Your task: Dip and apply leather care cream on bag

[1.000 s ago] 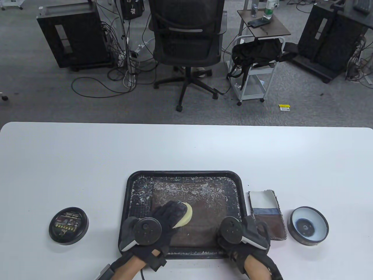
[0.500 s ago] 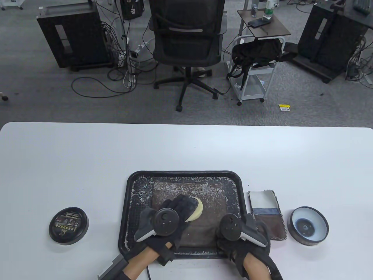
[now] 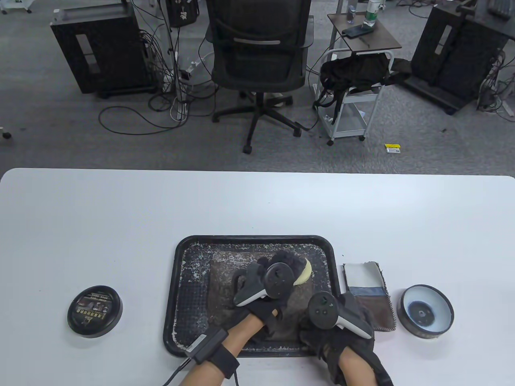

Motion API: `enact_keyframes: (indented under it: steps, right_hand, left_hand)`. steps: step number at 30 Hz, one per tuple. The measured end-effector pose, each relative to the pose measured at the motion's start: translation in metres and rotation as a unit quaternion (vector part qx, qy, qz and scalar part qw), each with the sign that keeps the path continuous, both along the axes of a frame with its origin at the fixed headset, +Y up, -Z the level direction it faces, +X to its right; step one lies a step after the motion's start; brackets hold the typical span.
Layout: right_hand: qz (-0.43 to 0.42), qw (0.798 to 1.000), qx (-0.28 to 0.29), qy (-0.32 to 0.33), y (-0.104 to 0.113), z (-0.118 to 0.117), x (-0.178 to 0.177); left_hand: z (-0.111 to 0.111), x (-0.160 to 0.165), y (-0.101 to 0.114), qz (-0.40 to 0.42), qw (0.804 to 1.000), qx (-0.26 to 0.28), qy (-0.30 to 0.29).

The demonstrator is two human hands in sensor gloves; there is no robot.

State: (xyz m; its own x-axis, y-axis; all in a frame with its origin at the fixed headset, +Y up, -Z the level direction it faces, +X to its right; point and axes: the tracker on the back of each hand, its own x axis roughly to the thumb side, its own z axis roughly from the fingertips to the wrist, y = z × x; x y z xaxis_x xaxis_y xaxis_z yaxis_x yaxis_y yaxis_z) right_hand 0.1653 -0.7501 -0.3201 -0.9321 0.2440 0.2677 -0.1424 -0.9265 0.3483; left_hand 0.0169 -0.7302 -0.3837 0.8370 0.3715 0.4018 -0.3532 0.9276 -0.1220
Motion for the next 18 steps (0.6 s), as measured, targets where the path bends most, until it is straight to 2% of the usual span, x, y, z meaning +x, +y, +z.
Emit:
enact_keyframes:
  steps: [4, 12, 18]
  right_hand:
    - [-0.005, 1.000, -0.004, -0.003, 0.000, -0.001, 0.001]
    - [-0.018, 1.000, -0.011, -0.008, 0.000, -0.001, 0.004]
    - [-0.023, 1.000, -0.016, -0.013, 0.000, -0.001, 0.004]
  left_hand:
    - [-0.012, 0.021, -0.008, -0.005, 1.000, -0.016, 0.009]
    - [-0.025, 0.046, -0.026, -0.097, 0.994, -0.042, 0.010]
    - [-0.019, 0.056, -0.025, -0.163, 0.986, -0.014, 0.020]
